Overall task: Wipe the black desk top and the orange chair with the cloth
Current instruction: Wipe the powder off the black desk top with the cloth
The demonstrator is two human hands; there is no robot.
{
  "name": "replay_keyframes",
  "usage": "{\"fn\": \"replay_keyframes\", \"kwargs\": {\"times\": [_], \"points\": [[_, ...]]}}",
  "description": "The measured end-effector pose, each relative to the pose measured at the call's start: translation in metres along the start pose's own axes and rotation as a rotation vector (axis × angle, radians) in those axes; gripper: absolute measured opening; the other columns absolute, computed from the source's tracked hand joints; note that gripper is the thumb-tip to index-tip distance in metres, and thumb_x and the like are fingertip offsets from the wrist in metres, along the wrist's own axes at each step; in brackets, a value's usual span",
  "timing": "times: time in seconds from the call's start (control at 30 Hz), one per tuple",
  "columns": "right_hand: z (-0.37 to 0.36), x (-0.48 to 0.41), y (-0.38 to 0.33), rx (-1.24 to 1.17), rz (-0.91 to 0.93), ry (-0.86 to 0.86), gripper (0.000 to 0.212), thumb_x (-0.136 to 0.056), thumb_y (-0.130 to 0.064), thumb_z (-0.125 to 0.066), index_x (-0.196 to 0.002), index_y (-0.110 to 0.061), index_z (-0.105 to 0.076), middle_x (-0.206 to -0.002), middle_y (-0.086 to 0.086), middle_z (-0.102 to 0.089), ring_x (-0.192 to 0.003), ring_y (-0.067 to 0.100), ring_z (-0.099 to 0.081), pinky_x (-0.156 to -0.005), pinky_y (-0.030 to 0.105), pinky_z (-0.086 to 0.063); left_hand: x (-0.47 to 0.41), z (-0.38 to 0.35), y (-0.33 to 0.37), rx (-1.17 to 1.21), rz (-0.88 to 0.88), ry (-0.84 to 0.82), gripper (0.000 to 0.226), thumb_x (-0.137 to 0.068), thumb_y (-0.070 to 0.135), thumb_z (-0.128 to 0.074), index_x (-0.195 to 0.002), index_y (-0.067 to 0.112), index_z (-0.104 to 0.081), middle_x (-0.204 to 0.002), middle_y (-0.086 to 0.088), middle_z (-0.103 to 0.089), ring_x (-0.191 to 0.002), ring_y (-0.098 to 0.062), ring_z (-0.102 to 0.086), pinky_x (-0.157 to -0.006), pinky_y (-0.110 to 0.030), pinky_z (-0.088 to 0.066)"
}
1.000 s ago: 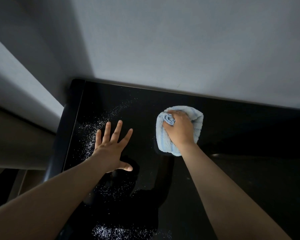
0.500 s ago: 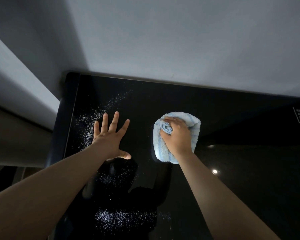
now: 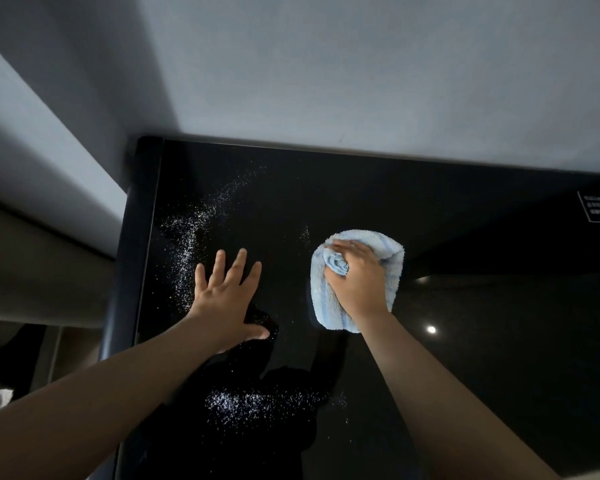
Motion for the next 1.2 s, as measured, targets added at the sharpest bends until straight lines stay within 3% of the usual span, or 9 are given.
{"fn": "replay_keyframes", "kwargs": {"times": [0.23, 0.97, 1.2], "points": [[0.0, 0.027, 0.004, -0.001, -0.042, -0.028, 0.033, -0.082, -0.021, -0.064, -0.114, -0.022, -0.069, -0.12, -0.011, -0.065, -0.12, 0.011, -0.051, -0.102, 0.04, -0.043, 0.01, -0.024, 0.005, -0.125, -0.005, -0.109, 0.146, -0.055, 0.073, -0.074, -0.147, 0.023, 0.028, -0.145, -0.009, 0.047, -0.134, -0.049, 0.033, -0.11, -0.068, 0.004], [0.003, 0.105, 0.009, 0.042, -0.12, -0.073, 0.032, -0.088, -0.027, -0.058, -0.119, -0.025, -0.067, -0.126, -0.011, -0.062, -0.125, 0.012, -0.048, -0.106, 0.039, -0.04, 0.009, -0.021, 0.007, -0.193, -0.005, -0.099, 0.148, -0.052, 0.073, -0.076, -0.148, 0.021, 0.024, -0.151, -0.011, 0.039, -0.138, -0.051, 0.023, -0.111, -0.068, -0.002], [0.011, 0.143, 0.004, 0.069, -0.136, -0.051, 0.028, -0.089, -0.023, -0.06, -0.116, -0.024, -0.068, -0.124, -0.01, -0.063, -0.122, 0.01, -0.05, -0.105, 0.032, -0.04, 0.02, -0.024, 0.005, -0.208, -0.05, -0.065, 0.141, -0.057, 0.083, -0.063, -0.15, 0.017, 0.021, -0.154, -0.01, 0.033, -0.141, -0.044, 0.023, -0.113, -0.065, 0.001]]}}
Point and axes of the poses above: each hand's wrist, its own x-axis away from the middle knuckle, its own z-axis out of the back of the hand, y = z × x, the point moved 6 cm from there along -x, towards the middle knuckle
